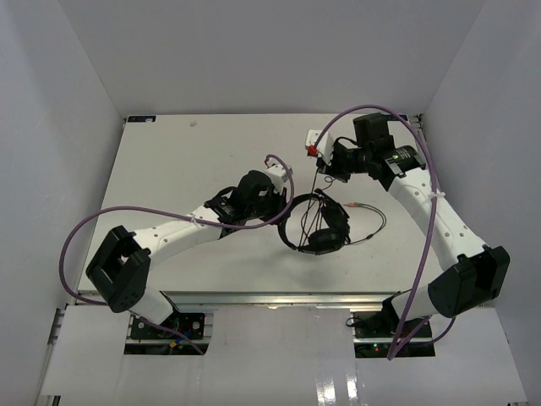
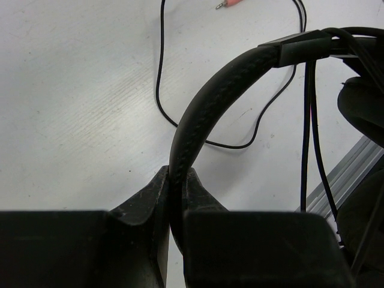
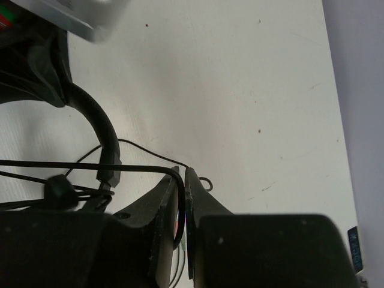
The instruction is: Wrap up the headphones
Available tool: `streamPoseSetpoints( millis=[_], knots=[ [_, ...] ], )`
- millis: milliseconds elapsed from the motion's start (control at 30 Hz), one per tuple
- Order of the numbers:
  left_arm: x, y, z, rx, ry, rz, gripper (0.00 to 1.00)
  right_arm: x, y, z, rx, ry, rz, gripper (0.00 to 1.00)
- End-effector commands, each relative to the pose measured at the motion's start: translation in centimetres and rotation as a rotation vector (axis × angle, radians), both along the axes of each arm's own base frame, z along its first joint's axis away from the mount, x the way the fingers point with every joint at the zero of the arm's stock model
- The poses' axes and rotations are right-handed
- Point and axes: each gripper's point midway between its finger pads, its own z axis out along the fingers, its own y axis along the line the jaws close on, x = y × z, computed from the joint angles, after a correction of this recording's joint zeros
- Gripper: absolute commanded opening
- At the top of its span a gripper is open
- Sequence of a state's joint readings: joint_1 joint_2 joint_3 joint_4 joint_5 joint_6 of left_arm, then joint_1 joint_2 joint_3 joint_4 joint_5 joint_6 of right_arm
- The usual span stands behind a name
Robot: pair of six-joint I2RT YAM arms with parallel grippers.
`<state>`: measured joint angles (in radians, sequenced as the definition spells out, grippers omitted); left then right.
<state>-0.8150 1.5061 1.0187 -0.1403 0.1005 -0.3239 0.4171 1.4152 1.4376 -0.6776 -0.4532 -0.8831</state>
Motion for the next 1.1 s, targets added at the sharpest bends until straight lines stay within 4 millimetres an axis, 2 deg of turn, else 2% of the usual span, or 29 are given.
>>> streamPoseSetpoints(
  millis=[0, 200, 400, 567, 667, 733, 833, 900, 933, 967, 1067],
  knots=[
    [-2.8, 0.4, 2.7, -0.023, -0.033, -0.088, 0.00, 3.3, -1.2, 2.2, 0.094, -0.088, -0.072, 0.13],
    [-3.4, 1.5, 4.1, -0.035, -0.061, -0.079, 0.00, 2.9, -1.6, 0.5, 0.133, -0.005, -0.058, 0.13],
    [-3.5, 3.1, 6.7, -0.033, -0.131, -0.049, 0.00, 0.7, -1.0, -0.2, 0.221, 0.090, 0.001, 0.13],
    [-3.5, 3.2, 8.7, -0.054, -0.159, -0.047, 0.00, -1.0, -0.3, -0.9, 0.289, 0.172, 0.052, 0.14],
    [-3.5, 3.1, 10.4, -0.081, -0.178, -0.044, 0.00, -2.1, 0.2, -1.2, 0.339, 0.235, 0.083, 0.14],
    [-3.3, 3.0, 12.5, -0.112, -0.196, -0.032, 0.00, -3.1, 0.7, -1.3, 0.380, 0.279, 0.113, 0.14],
    [-3.3, 3.1, 14.1, -0.118, -0.189, -0.028, 0.00, -4.4, 1.4, -0.9, 0.452, 0.340, 0.155, 0.15],
    [-3.4, 3.0, 16.3, -0.142, -0.197, -0.026, 0.00, -4.8, 2.1, 0.3, 0.529, 0.348, 0.188, 0.16],
    [-3.4, 2.9, 17.3, -0.150, -0.199, -0.026, 0.00, -5.3, 2.2, -0.1, 0.550, 0.392, 0.185, 0.16],
    [-3.4, 2.8, 17.9, -0.155, -0.199, -0.028, 0.00, -5.1, 2.5, 0.5, 0.572, 0.361, 0.204, 0.17],
    [-3.6, 2.6, 19.4, -0.167, -0.186, -0.029, 0.00, -5.5, 3.0, 0.1, 0.600, 0.382, 0.215, 0.18]
  ],
)
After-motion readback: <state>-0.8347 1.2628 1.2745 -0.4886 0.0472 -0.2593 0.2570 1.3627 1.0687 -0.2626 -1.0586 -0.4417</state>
